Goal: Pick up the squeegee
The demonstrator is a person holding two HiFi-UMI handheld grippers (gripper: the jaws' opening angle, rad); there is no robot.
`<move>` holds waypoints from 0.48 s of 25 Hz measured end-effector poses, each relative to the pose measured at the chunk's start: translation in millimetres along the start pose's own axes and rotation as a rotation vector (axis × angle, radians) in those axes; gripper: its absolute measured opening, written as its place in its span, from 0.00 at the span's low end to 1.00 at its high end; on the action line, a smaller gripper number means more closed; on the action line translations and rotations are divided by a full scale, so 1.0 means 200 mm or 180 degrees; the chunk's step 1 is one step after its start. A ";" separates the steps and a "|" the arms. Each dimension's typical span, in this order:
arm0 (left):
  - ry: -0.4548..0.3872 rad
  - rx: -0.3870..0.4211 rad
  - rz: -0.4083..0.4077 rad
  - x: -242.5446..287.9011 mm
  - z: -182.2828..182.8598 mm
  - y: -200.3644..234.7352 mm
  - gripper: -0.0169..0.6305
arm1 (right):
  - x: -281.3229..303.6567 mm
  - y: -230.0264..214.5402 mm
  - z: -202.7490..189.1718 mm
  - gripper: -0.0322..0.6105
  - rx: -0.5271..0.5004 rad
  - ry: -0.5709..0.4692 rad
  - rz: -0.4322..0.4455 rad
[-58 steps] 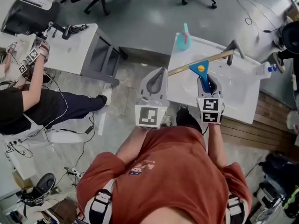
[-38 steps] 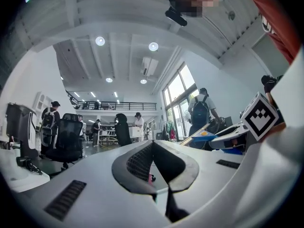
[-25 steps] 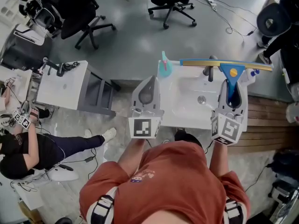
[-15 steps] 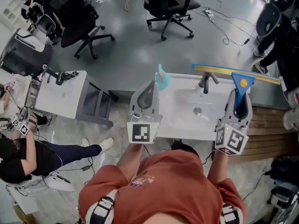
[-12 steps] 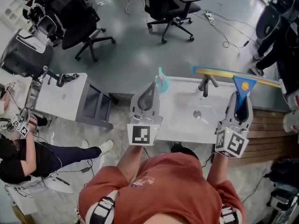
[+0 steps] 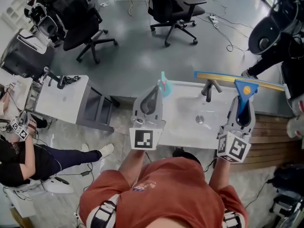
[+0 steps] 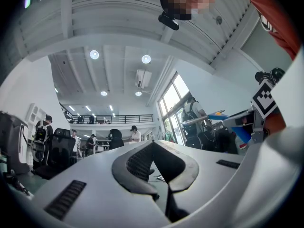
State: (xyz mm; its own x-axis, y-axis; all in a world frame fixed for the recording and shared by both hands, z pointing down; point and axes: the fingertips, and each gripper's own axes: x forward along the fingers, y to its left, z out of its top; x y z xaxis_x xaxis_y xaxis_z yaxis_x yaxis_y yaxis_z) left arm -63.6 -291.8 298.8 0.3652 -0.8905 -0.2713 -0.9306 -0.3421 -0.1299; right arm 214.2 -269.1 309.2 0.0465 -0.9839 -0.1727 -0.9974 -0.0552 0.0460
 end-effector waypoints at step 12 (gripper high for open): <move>0.0036 -0.0003 0.0029 -0.01 -0.03 0.02 0.05 | 0.02 0.05 -0.05 0.27 -0.0012 0.0084 0.0059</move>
State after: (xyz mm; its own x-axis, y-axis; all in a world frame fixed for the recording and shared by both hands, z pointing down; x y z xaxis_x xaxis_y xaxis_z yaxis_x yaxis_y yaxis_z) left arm -68.7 -293.9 303.4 0.3565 -0.8970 -0.2615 -0.9339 -0.3343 -0.1266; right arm 204.4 -275.0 318.9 0.0295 -0.9889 -0.1457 -0.9979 -0.0375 0.0526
